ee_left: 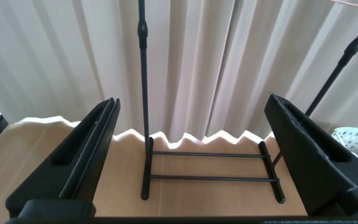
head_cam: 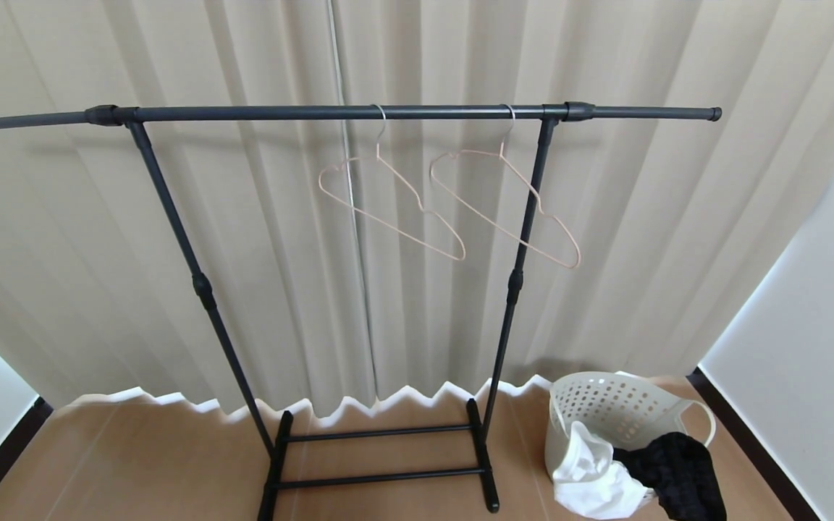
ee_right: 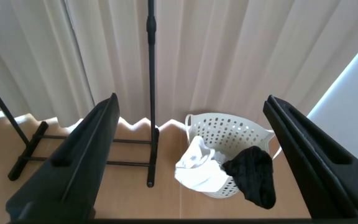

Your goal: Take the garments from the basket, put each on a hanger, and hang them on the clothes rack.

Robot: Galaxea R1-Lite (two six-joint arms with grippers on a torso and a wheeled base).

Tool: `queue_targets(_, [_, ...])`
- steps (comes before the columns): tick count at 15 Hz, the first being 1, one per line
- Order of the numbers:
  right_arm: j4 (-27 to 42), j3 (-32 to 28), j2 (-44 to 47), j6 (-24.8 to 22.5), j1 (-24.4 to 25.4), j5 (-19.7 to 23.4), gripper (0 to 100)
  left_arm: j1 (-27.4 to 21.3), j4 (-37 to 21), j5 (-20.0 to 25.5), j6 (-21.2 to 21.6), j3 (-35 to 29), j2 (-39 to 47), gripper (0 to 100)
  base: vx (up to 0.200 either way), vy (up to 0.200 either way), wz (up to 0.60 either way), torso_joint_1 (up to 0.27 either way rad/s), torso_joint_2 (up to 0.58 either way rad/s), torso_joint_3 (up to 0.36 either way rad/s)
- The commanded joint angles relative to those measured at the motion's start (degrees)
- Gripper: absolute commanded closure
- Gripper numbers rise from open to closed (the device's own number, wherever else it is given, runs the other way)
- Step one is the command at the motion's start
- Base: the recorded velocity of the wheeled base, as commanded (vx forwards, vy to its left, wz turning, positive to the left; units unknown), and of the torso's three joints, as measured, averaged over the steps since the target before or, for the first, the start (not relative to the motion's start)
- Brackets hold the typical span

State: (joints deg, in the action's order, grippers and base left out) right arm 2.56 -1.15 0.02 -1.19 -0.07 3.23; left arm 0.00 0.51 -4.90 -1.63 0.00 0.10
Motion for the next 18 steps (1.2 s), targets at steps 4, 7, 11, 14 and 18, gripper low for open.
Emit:
queue_targets(4, [0.1,0.0,0.0,-0.1,0.0,0.1,0,0.0,0.0,0.0,0.0,0.0,0.0,0,0.0,0.0,0.0,-0.206,0.48,0.283])
queue_targets(7, [0.1,0.0,0.0,-0.1,0.0,0.1,0,0.0,0.0,0.0,0.0,0.0,0.0,0,0.0,0.0,0.0,-0.225,0.55,0.32])
queue_targets(11, [0.1,0.0,0.0,0.1,0.0,0.0,0,0.0,0.0,0.0,0.0,0.0,0.0,0,0.0,0.0,0.0,-0.205,0.53,0.322])
queue_targets(14, [0.1,0.0,0.0,0.0,0.0,0.1,0,0.0,0.0,0.0,0.0,0.0,0.0,0,0.0,0.0,0.0,-0.186,0.51,0.326])
queue_targets(18, [0.1,0.0,0.0,-0.1,0.0,0.0,0,0.0,0.0,0.0,0.1,0.0,0.1,0,0.0,0.0,0.0,-0.158,0.49,0.325])
